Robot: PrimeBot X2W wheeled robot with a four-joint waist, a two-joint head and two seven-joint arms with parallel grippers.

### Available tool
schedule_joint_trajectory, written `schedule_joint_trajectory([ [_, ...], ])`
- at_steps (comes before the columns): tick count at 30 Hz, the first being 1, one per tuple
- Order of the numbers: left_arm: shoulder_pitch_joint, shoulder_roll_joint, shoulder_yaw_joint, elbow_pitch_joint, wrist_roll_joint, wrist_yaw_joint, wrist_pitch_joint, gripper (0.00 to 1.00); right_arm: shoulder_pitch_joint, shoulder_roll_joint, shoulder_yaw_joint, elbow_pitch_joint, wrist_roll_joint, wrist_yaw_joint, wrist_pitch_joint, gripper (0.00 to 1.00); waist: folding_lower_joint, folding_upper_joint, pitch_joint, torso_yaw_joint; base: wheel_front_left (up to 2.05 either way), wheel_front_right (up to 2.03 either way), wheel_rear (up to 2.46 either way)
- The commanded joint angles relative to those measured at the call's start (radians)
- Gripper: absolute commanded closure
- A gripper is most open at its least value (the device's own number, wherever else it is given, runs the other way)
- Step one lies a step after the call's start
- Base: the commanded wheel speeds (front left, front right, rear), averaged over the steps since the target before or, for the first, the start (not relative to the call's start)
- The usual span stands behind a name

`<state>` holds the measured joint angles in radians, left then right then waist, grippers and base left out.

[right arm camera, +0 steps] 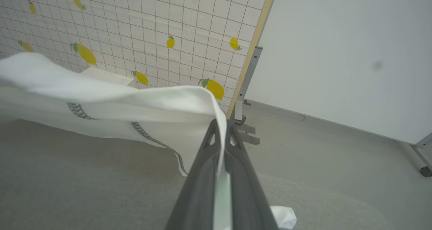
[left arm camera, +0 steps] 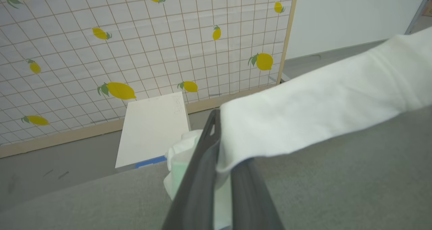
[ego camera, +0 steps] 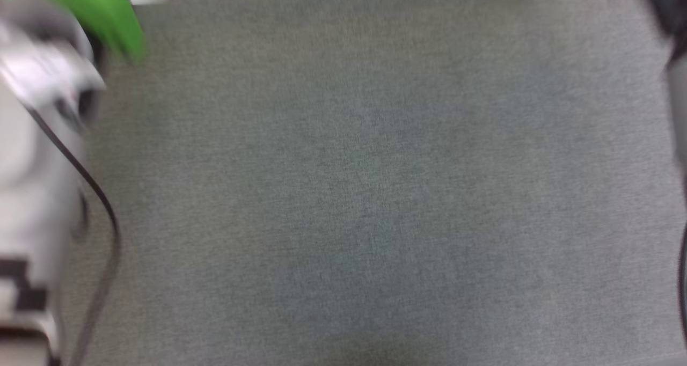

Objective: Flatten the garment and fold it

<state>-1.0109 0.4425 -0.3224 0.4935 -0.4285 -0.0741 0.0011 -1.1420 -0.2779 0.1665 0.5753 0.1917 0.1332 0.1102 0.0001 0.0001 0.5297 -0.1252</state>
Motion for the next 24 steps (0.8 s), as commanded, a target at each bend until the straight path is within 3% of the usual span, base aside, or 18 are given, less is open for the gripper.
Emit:
schedule_joint_trajectory([
  [1,0.082,0.013,-0.009,-0.017,-0.025,-0.008,0.020,1.00,0.061,-0.018,0.015,-0.014,0.033,-0.002,0.015,1.00,-0.0001,-0.0001,-0.068,0.011,0.00,0.00,0.00],
  [7,0.415,0.015,-0.053,-0.142,-0.143,-0.027,0.151,1.00,0.341,-0.086,0.066,-0.132,0.146,-0.002,0.131,1.00,-0.0001,-0.0001,-0.169,0.027,0.00,0.00,0.00],
  [14,0.725,-0.007,-0.064,-0.296,-0.247,0.030,0.224,1.00,0.663,-0.147,0.053,-0.320,0.173,-0.002,0.261,1.00,-0.0001,-0.0001,-0.258,0.044,0.00,0.00,0.00],
  [20,0.889,-0.007,-0.082,-0.411,-0.276,0.090,0.269,1.00,0.902,-0.129,-0.046,-0.460,0.133,-0.002,0.382,1.00,-0.0001,-0.0001,-0.301,0.061,0.00,0.00,0.00],
  [24,0.983,0.004,-0.077,-0.466,-0.294,0.133,0.291,1.00,1.040,-0.074,-0.131,-0.539,0.103,-0.002,0.473,1.00,-0.0001,-0.0001,-0.317,0.065,0.00,0.00,0.00],
])
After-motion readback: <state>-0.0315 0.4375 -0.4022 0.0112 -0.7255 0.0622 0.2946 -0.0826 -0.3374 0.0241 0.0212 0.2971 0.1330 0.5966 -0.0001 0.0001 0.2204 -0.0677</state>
